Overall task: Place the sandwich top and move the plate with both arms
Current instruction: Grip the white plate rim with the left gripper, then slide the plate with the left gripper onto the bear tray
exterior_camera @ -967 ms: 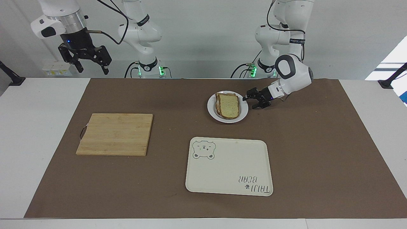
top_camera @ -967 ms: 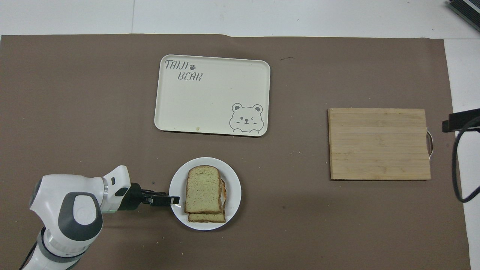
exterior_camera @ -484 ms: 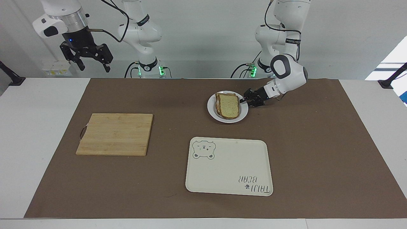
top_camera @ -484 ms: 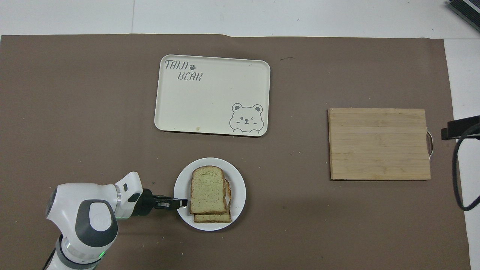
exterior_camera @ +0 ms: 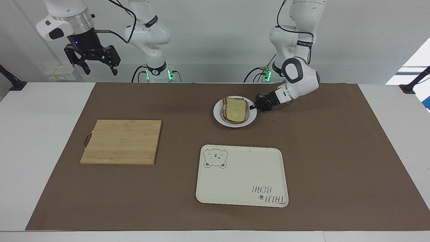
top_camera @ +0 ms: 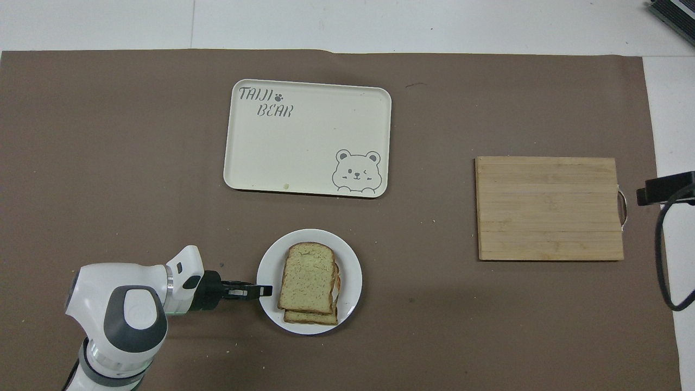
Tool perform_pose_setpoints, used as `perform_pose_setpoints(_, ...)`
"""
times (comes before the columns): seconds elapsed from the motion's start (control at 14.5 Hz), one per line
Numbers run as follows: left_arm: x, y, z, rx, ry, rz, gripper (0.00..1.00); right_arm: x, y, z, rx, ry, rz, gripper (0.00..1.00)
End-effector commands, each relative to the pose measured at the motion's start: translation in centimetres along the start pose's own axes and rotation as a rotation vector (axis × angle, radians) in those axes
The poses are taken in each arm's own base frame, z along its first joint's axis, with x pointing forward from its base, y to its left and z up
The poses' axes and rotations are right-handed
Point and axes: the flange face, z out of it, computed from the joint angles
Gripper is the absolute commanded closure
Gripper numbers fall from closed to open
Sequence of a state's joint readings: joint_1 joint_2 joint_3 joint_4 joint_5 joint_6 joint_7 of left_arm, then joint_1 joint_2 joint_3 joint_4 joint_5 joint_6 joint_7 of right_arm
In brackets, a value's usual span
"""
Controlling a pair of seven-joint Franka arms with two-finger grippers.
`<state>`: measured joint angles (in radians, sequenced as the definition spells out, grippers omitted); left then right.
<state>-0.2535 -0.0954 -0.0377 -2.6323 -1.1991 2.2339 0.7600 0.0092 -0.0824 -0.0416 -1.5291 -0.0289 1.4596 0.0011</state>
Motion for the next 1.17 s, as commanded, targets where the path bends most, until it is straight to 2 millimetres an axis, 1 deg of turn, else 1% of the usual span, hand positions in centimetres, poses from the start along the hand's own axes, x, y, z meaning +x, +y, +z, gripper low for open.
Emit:
perform_pose_setpoints(0.0, 2.4, -0.7, -1.8, -0.071, 0.017, -0.027, 1.00, -0.3, -0.1, 0.2, -0.049, -0.008, -0.037, 0.00)
perform_pose_setpoints(0.21, 4.9, -1.0, -3.8, -0.149, 0.020, -0.047, 1.00, 0.1, 0.0, 0.4, -0.035, -0.002, -0.032, 0.00)
perform_pose_setpoints(0.35, 6.5, -0.8, -4.9, -0.186, 0.024, -0.055, 1.00, 0.0, 0.2, 0.4, -0.030, 0.007, -0.019, 0.00)
perform_pose_setpoints(0.48, 8.4, -0.4, -5.8, -0.214, 0.025, -0.080, 1.00, -0.1, 0.1, 0.4, -0.030, 0.010, -0.018, 0.00)
perform_pose_setpoints(0.76, 13.9, 0.9, -7.4, -0.234, 0.046, -0.136, 1.00, -0.2, 0.1, 0.6, -0.028, 0.007, -0.018, 0.00)
perform_pose_setpoints(0.9, 16.2, 0.8, -8.4, -0.233, 0.070, -0.162, 1.00, -0.2, 0.0, 0.6, -0.028, 0.007, -0.019, 0.00)
perform_pose_setpoints(0.97, 17.1, 0.8, -8.5, -0.232, 0.076, -0.183, 1.00, -0.2, 0.0, 0.6, -0.028, 0.007, -0.019, 0.00)
perform_pose_setpoints(1.11, 19.9, 1.5, -9.0, -0.241, 0.093, -0.182, 1.00, -0.2, 0.0, 0.6, -0.028, 0.007, -0.021, 0.00)
